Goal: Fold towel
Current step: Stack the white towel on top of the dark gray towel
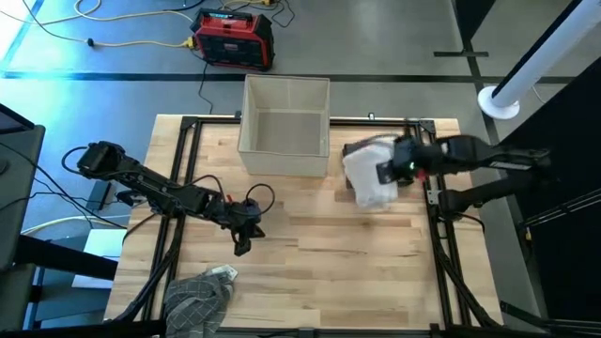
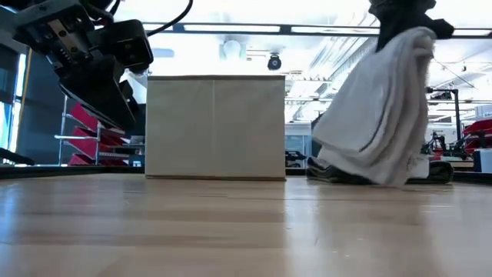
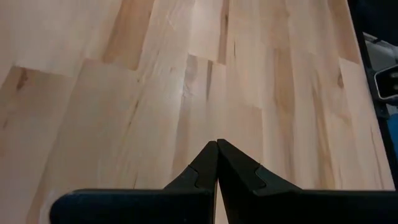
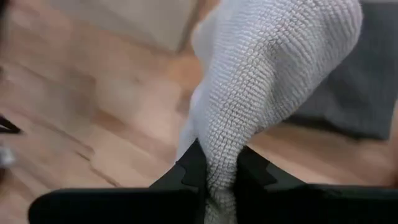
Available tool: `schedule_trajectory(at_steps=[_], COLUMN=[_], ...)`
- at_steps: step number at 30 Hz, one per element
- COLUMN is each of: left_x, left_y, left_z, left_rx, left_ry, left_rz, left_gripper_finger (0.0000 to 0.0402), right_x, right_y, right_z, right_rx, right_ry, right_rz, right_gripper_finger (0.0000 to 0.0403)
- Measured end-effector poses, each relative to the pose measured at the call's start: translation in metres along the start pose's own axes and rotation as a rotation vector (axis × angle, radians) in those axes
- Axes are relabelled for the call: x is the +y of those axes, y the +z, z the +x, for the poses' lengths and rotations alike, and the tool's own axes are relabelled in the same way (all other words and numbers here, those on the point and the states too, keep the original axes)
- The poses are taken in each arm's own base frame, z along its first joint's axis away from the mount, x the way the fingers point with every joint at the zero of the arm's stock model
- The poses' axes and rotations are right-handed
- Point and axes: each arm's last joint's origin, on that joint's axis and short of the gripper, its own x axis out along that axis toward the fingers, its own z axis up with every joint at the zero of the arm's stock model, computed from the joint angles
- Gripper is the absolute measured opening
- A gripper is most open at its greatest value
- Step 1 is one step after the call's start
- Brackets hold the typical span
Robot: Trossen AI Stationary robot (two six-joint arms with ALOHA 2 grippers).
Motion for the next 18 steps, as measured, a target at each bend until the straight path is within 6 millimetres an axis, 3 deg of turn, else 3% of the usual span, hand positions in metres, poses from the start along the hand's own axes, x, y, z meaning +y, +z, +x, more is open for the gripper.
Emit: schedule_trajectory(at_steps=[8,13,18], left_x=[0.001,0.001,0.002], left_y=[-0.002,-0.002,-0.002], left_z=[0.0,0.0,0.0], left_rx=[0.022,0.024,0.011], left_ry=[-0.001,0.003,0.028], left_rz=[0.003,0.026,0.048], left_gripper_finger=[0.0,0.0,0.0], right_x=[-0.002,-0.016,-0.02], right_y=[0.041,0.052,0.057], right_z=[-0.023,-0.014,0.001], right_rx=[-0.162,-0.162,-0.119], right_ry=[0.096,0.044,0.125], right_rz=[0.018,0.065,0.093], right_gripper_finger=[0.0032,0.0032,0.0032])
